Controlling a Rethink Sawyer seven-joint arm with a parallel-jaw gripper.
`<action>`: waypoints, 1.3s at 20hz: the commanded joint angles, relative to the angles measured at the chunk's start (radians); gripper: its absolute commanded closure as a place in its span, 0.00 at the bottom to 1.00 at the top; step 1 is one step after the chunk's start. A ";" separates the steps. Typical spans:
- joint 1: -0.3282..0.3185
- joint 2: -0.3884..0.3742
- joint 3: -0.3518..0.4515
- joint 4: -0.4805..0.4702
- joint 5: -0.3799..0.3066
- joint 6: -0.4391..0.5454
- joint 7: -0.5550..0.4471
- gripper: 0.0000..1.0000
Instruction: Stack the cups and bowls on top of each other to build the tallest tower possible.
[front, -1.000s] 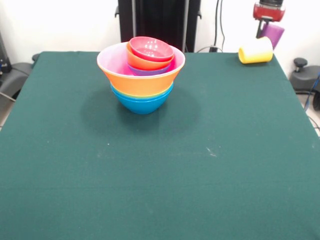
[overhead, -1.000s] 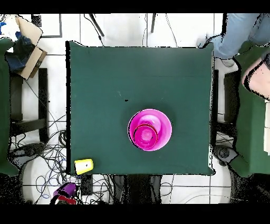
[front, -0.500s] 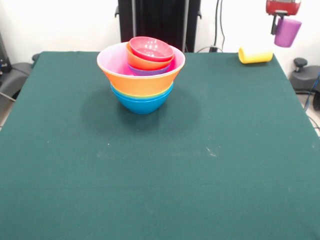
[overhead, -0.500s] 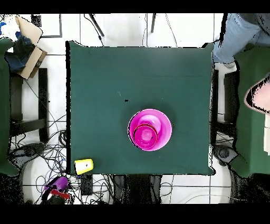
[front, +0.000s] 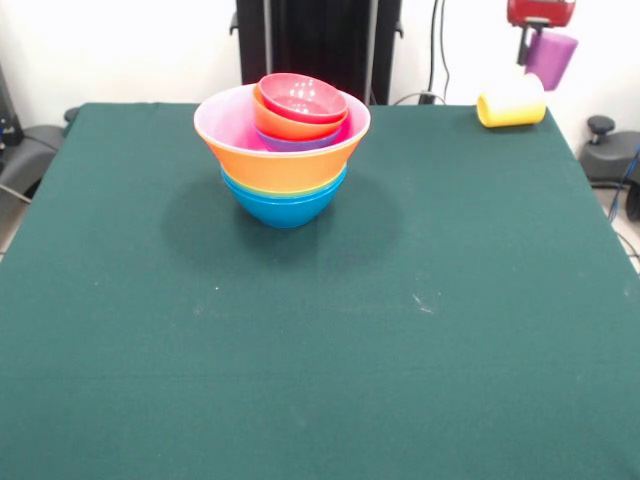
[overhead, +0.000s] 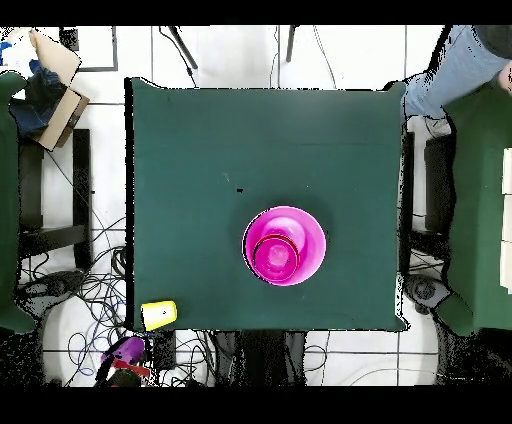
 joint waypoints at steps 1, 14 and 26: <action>-0.046 0.063 0.002 0.028 -0.115 -0.056 0.139 1.00; -0.049 0.147 -0.040 -0.038 -0.153 -0.076 0.145 1.00; -0.061 0.136 -0.044 -0.079 -0.130 -0.025 0.116 1.00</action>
